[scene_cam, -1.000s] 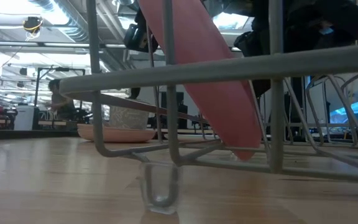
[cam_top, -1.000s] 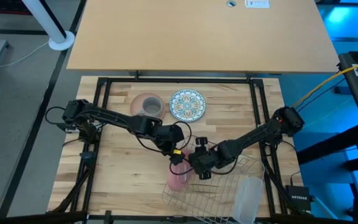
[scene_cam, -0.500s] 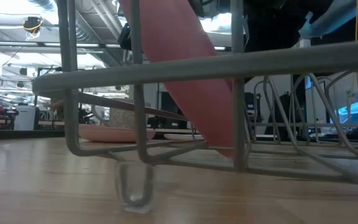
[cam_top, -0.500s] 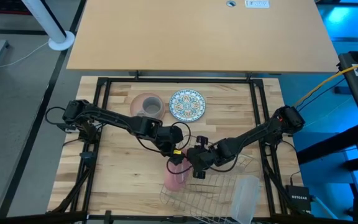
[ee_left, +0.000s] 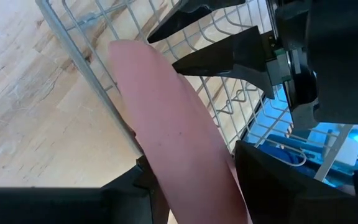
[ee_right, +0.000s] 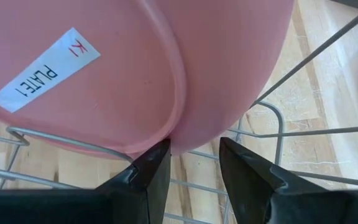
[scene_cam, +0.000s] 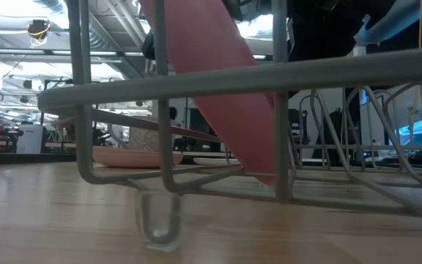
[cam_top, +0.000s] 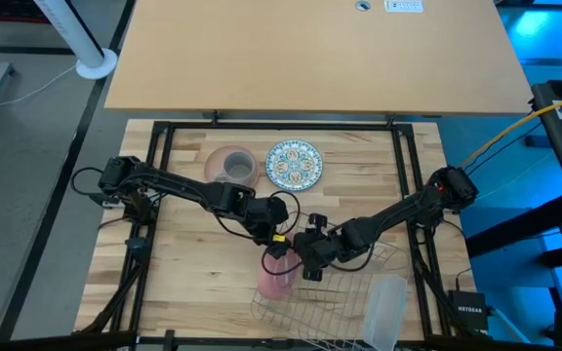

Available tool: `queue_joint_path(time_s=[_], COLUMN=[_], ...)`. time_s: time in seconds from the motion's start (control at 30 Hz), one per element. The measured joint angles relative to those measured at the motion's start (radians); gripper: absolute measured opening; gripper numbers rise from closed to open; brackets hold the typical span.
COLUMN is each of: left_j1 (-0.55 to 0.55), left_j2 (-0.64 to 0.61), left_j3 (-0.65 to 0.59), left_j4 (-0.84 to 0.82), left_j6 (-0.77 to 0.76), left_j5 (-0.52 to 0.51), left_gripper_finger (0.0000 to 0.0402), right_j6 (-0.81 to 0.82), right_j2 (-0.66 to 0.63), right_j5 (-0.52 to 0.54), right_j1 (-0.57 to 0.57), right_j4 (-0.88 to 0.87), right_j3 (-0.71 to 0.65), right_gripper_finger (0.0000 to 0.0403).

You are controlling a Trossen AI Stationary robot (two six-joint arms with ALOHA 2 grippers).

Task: Sort dishes
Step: Put the pink plate into the dish rack

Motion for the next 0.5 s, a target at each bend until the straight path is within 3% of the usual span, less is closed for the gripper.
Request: queue_joint_path(time_s=[0.33, 0.5], left_j1=[-0.005, -0.002], left_j2=[0.001, -0.003], left_j3=[-0.001, 0.003], left_j4=[0.021, 0.005], left_j6=[0.037, 0.042], left_j5=[-0.011, -0.01], left_gripper_finger=[0.0158, 0.0228], right_j6=[-0.004, -0.004], right_j2=[0.0, 0.0], right_j5=[-0.005, -0.004], right_j1=[0.0, 0.0], right_j4=[-0.001, 0.003], right_j3=[0.0, 0.0], right_gripper_finger=[0.0143, 0.0143])
